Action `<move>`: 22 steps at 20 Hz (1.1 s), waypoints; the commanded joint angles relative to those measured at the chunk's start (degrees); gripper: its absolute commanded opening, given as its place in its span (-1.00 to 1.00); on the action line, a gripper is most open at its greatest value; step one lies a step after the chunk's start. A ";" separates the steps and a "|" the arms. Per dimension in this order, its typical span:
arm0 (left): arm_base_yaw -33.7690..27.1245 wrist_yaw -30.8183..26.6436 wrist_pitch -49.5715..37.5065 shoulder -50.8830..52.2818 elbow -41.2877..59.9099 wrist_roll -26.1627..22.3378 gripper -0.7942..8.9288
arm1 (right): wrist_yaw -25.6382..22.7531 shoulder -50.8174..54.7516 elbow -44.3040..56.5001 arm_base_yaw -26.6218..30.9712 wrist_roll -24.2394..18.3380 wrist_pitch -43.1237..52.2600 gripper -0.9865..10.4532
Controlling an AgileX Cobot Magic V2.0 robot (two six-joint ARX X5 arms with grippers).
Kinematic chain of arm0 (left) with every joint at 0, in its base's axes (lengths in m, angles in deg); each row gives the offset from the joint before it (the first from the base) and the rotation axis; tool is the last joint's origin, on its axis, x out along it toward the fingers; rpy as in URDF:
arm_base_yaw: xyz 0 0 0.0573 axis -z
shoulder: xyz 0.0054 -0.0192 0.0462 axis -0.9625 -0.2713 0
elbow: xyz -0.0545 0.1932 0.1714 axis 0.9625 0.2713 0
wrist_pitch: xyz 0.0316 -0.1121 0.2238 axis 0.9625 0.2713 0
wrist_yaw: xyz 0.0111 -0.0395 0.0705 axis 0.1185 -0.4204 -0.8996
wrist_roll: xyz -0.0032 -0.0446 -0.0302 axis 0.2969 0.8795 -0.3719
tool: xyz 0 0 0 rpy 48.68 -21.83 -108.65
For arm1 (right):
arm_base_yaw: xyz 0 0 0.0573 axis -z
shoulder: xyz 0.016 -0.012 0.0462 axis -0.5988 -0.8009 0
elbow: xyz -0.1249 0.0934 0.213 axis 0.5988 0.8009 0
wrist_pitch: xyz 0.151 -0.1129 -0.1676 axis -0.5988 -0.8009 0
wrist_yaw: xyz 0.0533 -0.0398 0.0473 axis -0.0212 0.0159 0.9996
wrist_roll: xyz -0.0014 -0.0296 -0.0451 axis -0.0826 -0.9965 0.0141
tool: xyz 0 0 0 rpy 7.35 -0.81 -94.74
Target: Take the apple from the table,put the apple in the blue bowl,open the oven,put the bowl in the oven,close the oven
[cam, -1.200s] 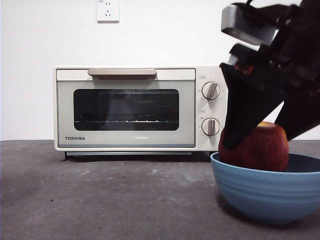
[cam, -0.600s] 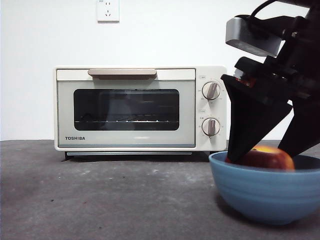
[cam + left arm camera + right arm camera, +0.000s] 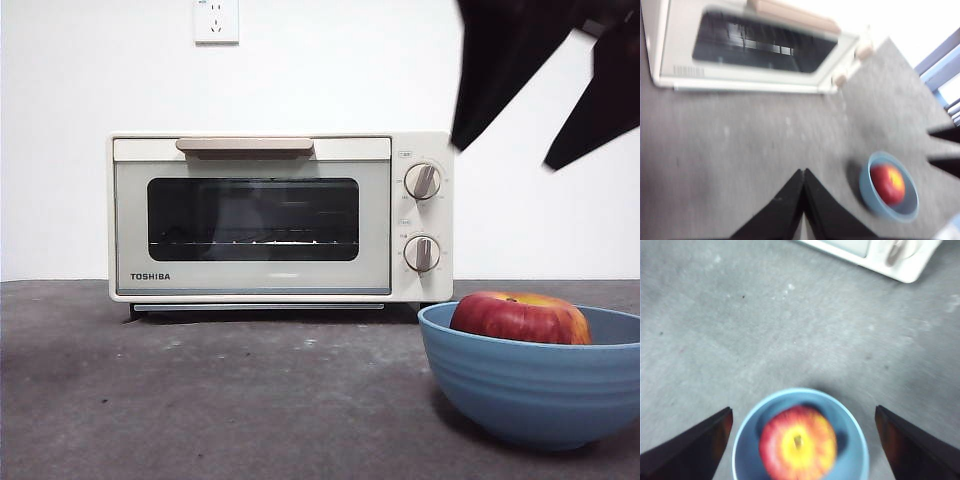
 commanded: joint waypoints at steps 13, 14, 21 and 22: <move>12.81 -8.44 -18.95 -39.04 -23.32 -2.34 -0.82 | -0.09 7.67 -0.52 11.56 0.13 -21.11 -0.04; 13.77 -10.29 -19.08 -41.40 -25.05 -3.32 -0.82 | 0.24 7.65 0.00 11.98 0.50 -21.11 -0.04; 17.11 -15.76 -24.13 -53.33 -31.30 -5.97 -0.82 | 0.44 7.85 2.45 12.17 2.21 -21.09 -0.04; 17.29 -16.50 -24.79 -54.38 -31.30 -5.95 -0.82 | 0.44 8.22 2.45 12.13 2.49 -21.05 -0.04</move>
